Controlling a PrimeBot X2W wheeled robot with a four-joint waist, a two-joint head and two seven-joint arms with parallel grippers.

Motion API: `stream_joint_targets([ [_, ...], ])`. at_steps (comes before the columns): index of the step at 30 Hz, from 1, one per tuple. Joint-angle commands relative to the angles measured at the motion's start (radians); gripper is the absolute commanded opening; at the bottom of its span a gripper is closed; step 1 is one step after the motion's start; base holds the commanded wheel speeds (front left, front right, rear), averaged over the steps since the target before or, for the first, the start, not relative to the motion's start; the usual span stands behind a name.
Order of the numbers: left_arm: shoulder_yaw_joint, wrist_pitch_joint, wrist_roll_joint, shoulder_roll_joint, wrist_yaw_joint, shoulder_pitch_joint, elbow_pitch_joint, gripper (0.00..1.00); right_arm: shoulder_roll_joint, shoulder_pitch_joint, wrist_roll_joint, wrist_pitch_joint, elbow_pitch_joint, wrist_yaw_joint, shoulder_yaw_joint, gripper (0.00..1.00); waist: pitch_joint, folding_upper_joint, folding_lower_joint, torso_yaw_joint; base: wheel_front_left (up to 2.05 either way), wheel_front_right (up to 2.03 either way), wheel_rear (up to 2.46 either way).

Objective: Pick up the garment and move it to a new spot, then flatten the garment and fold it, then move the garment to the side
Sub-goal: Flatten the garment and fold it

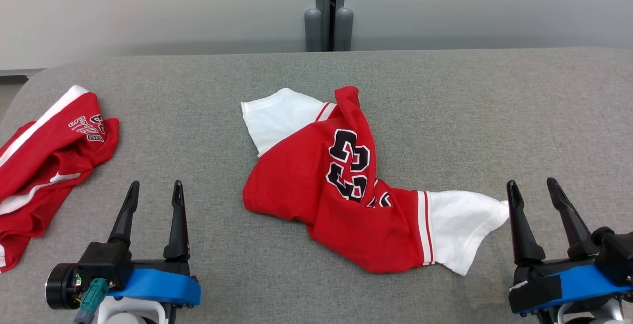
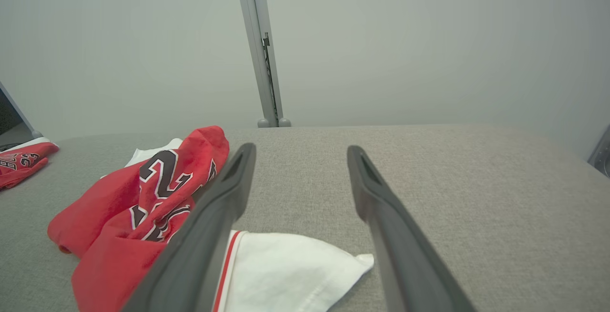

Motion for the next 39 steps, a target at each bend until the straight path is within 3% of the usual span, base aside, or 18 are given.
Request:
stream_joint_targets([
  [1,-0.001,0.001,-0.002,0.006,0.004,0.003,-0.003,1.00,-0.002,0.019,-0.005,0.002,-0.009,0.000,-0.003,1.00,0.000,0.0000,0.0001,-0.001,0.00,0.00,0.00],
  [6,-0.027,0.008,0.012,0.011,-0.021,-0.049,-0.003,1.00,-0.002,0.006,-0.002,0.007,-0.013,0.000,-0.004,1.00,0.024,0.0000,0.0001,0.001,0.00,0.00,0.00],
  [10,-0.073,0.051,0.001,0.001,-0.080,-0.123,0.031,1.00,-0.002,-0.017,-0.007,0.008,-0.018,0.000,0.002,1.00,0.064,0.0000,0.0001,-0.002,0.00,0.00,0.00],
  [15,-0.125,0.160,-0.038,-0.017,-0.162,-0.215,0.151,1.00,-0.002,-0.038,-0.002,0.002,-0.011,0.000,0.013,1.00,0.107,0.0000,0.0001,-0.022,0.00,0.00,0.00],
  [22,-0.181,0.262,-0.093,-0.028,-0.224,-0.296,0.341,1.00,-0.002,-0.059,0.014,-0.013,0.015,0.000,0.018,1.00,0.140,0.0000,0.0001,-0.052,0.00,0.00,0.00],
  [23,-0.185,0.269,-0.106,-0.031,-0.230,-0.305,0.359,0.89,-0.002,-0.061,0.015,-0.014,0.017,0.000,0.017,1.00,0.143,0.0000,0.0001,-0.054,0.00,0.00,0.00],
  [24,-0.189,0.269,-0.119,-0.036,-0.235,-0.314,0.373,0.17,-0.001,-0.065,0.016,-0.016,0.020,0.000,0.017,1.00,0.147,0.0000,0.0001,-0.057,0.00,0.00,0.00],
  [25,-0.191,0.261,-0.117,-0.032,-0.238,-0.328,0.388,0.00,-0.001,-0.068,0.016,-0.020,0.023,0.000,0.017,1.00,0.150,0.0000,0.0001,-0.058,0.00,0.00,0.00],
  [33,-0.203,0.174,-0.137,-0.023,-0.245,-0.359,0.400,0.00,-0.002,-0.066,0.021,-0.034,0.043,0.000,0.001,1.00,0.144,0.0000,0.0001,-0.056,0.00,0.00,0.00],
  [39,-0.182,0.135,-0.112,0.013,-0.168,-0.285,0.240,0.00,-0.001,-0.047,0.023,-0.038,0.058,0.000,-0.022,1.00,0.105,0.0000,0.0001,-0.020,0.00,0.00,0.00],
])
